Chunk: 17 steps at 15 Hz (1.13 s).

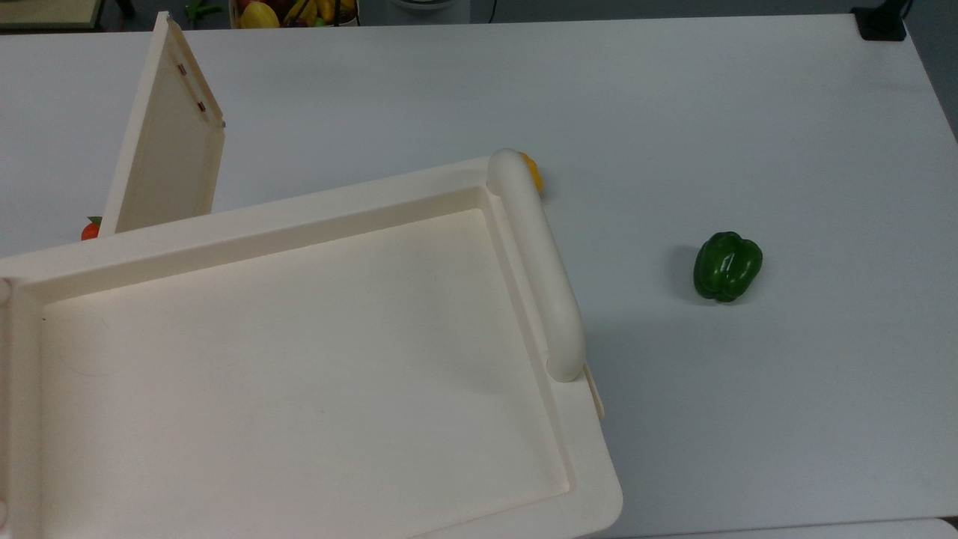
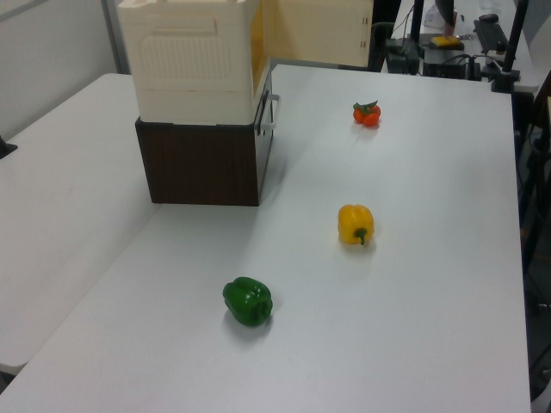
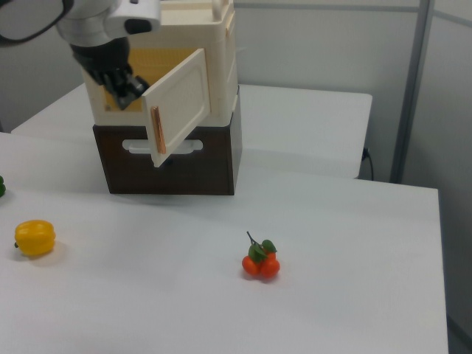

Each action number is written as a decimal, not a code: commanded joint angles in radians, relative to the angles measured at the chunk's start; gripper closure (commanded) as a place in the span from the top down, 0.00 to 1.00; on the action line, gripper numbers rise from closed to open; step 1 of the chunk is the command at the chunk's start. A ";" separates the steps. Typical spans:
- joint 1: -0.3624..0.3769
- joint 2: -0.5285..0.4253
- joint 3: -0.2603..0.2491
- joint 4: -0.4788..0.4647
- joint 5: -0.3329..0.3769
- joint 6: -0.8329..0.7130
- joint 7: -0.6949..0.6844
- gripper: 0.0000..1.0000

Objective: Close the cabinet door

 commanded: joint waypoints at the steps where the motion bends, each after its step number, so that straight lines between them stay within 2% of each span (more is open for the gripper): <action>1: 0.010 0.027 -0.022 -0.017 0.035 0.147 -0.043 0.00; 4: 0.010 0.054 -0.041 -0.038 0.107 0.252 -0.043 0.00; 6: 0.010 0.077 -0.087 -0.054 0.298 0.307 -0.081 0.00; 8: 0.010 0.100 -0.099 -0.065 0.378 0.309 -0.101 0.00; 14: 0.024 0.148 -0.085 -0.080 0.432 0.309 -0.098 0.00; 17: 0.026 0.168 -0.053 -0.079 0.443 0.312 -0.093 0.00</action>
